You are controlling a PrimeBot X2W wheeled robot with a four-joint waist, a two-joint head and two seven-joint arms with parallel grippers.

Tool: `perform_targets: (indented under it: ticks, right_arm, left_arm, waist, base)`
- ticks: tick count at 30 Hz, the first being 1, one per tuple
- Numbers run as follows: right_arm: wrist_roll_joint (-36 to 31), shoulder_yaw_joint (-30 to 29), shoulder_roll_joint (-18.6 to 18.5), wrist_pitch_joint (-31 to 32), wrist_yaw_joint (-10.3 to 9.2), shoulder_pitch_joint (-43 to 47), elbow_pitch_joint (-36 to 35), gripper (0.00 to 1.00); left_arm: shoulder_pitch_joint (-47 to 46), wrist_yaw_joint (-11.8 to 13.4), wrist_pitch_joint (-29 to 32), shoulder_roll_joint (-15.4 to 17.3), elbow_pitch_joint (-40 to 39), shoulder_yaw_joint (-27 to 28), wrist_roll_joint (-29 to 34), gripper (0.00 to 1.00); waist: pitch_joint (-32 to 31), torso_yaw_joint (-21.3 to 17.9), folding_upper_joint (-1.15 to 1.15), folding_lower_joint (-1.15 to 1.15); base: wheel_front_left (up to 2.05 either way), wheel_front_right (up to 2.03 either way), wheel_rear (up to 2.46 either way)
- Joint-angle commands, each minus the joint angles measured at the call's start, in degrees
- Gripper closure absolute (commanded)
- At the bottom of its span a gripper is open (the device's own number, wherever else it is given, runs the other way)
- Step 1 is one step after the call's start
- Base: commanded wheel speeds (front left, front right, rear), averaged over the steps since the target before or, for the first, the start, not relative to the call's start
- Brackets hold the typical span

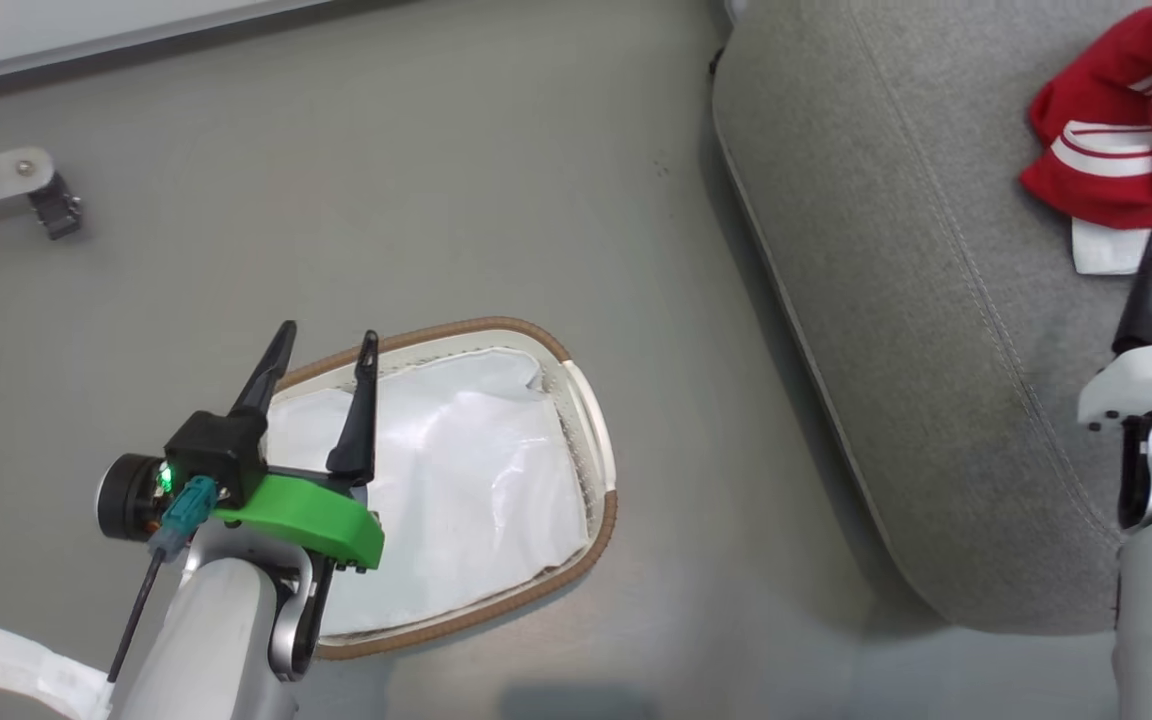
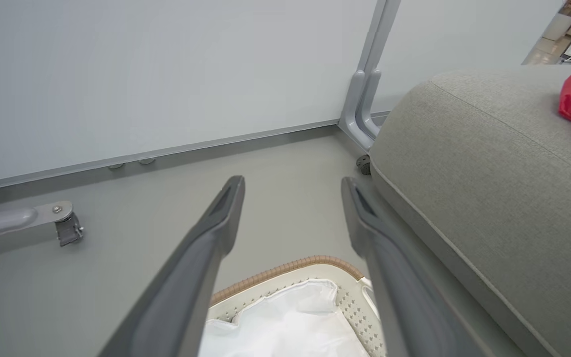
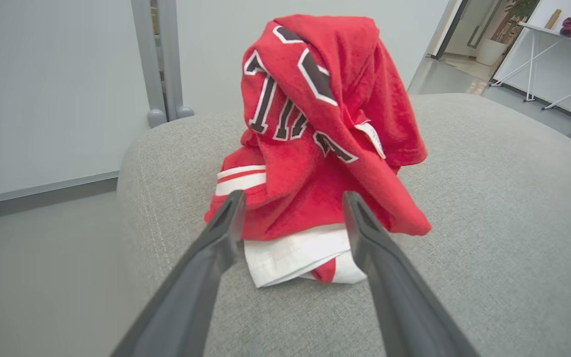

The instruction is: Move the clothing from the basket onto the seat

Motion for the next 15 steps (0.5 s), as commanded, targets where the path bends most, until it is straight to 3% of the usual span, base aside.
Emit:
perform_targets:
  ticks: [1, 15]
  right_arm:
    - [0.7, 1.5, 0.1, -0.1, -0.08, 0.9, 0.0, 0.0]
    - [11.3, 22.0, 0.1, -0.1, -0.08, 0.8, 2.8, 0.0]
  left_arm:
    - [1.1, 0.0, 0.0, -0.4, 0.2, 1.2, 0.9, 0.0]
    - [2.6, -0.9, 0.0, -4.0, 3.3, 12.2, 4.1, 0.0]
  waist:
    - [-2.2, 2.5, 0.0, 0.0]
    - [-6.1, 9.7, 0.0, 0.0]
  base:
    - [0.0, 0.0, 0.0]
    - [0.0, 0.0, 0.0]
